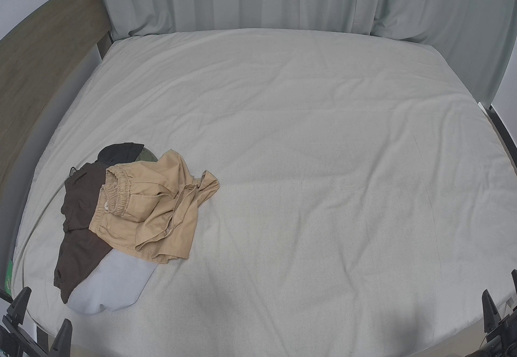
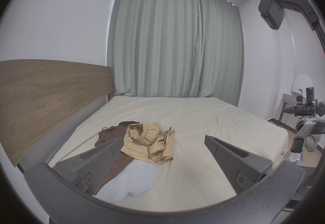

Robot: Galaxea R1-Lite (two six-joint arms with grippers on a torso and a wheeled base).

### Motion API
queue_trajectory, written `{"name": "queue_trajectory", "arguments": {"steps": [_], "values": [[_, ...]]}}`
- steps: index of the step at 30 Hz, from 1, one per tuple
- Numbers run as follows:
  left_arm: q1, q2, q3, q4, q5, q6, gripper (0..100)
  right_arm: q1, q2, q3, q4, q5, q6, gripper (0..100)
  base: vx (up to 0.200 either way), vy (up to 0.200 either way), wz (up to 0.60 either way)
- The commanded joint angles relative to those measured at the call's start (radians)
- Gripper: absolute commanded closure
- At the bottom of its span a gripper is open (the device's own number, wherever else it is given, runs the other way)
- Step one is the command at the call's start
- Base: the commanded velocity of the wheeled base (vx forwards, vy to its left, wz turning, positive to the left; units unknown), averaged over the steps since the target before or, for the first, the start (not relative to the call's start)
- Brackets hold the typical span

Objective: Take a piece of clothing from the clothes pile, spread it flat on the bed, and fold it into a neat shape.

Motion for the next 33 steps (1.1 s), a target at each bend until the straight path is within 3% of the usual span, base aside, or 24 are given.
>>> {"name": "queue_trajectory", "arguments": {"steps": [1, 22, 33], "values": [[0.001, -0.016, 0.018, -0.001, 0.005, -0.003, 0, 0.0, -0.016, 0.018, 0.0, 0.0, -0.001, 0, 0.0, 0.0, 0.0], [0.001, -0.016, 0.018, -0.007, 0.034, -0.007, 0, -0.004, -0.016, 0.018, 0.0, 0.0, 0.002, 0, 0.0, 0.0, 0.0], [0.001, 0.021, -0.051, -0.019, 0.031, -0.018, 0, -0.004, -0.016, 0.018, 0.0, 0.0, 0.002, 0, 0.0, 0.0, 0.0]]}}
